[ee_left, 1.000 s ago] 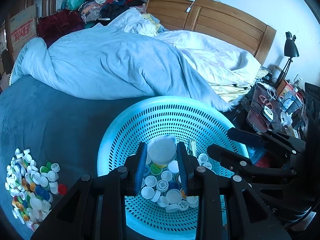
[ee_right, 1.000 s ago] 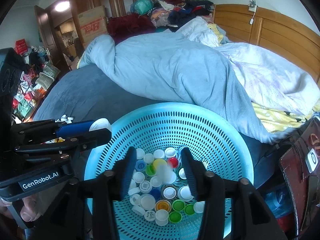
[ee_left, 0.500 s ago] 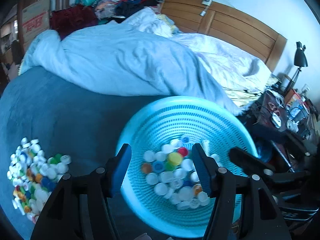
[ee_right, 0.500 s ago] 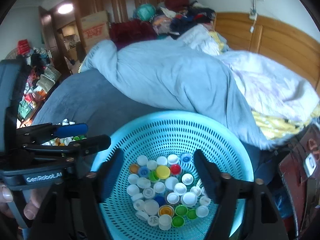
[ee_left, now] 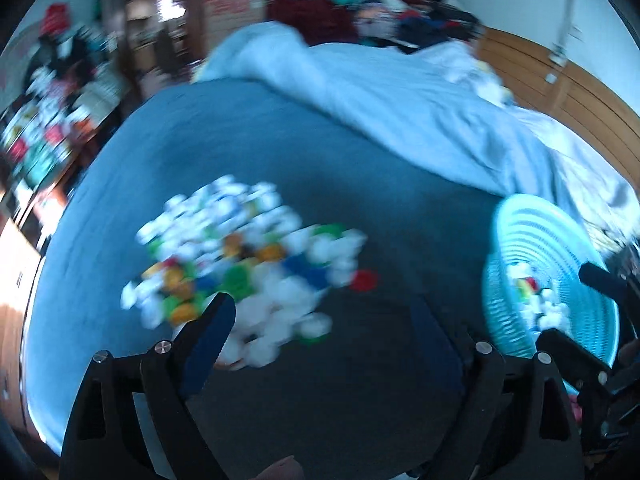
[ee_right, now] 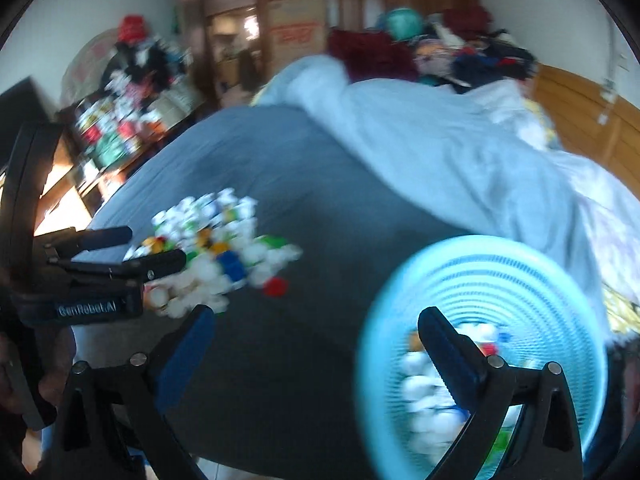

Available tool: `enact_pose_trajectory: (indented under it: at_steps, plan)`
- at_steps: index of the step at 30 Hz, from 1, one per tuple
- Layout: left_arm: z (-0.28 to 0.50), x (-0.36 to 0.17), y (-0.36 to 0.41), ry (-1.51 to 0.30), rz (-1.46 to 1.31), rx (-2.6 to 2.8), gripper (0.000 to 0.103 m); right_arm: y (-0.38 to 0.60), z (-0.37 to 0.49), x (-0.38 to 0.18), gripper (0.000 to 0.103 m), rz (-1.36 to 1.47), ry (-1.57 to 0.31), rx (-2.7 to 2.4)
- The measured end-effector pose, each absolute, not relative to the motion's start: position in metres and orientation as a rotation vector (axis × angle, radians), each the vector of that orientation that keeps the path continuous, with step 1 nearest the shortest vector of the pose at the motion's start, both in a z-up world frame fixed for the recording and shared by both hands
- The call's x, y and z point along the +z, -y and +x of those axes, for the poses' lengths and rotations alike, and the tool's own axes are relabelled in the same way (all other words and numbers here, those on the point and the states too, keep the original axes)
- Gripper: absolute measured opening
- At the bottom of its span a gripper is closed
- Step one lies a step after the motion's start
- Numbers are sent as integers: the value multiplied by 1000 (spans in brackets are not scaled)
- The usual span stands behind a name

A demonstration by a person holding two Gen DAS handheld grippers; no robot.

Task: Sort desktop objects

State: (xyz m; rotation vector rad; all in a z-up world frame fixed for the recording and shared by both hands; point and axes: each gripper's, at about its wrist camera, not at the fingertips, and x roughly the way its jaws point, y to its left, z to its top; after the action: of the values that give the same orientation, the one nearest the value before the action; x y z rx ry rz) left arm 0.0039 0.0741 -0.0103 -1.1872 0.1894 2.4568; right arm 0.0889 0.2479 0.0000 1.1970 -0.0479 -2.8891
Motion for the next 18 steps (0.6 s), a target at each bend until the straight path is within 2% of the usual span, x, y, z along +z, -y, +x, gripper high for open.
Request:
enact_pose_trajectory:
  at_steps: [8,13,18]
  plan:
    - [5,-85,24,-176,-1395,2587,86,-176,58,-78,103,1389,24,-2694]
    - [4,-130,65,-159,-1525,2657,86,-149,45,-130,103,1521,17,-2624]
    - [-3,-155,85,-112,-1587,2712,86,-139,34,-156,103,1562,31,-2619]
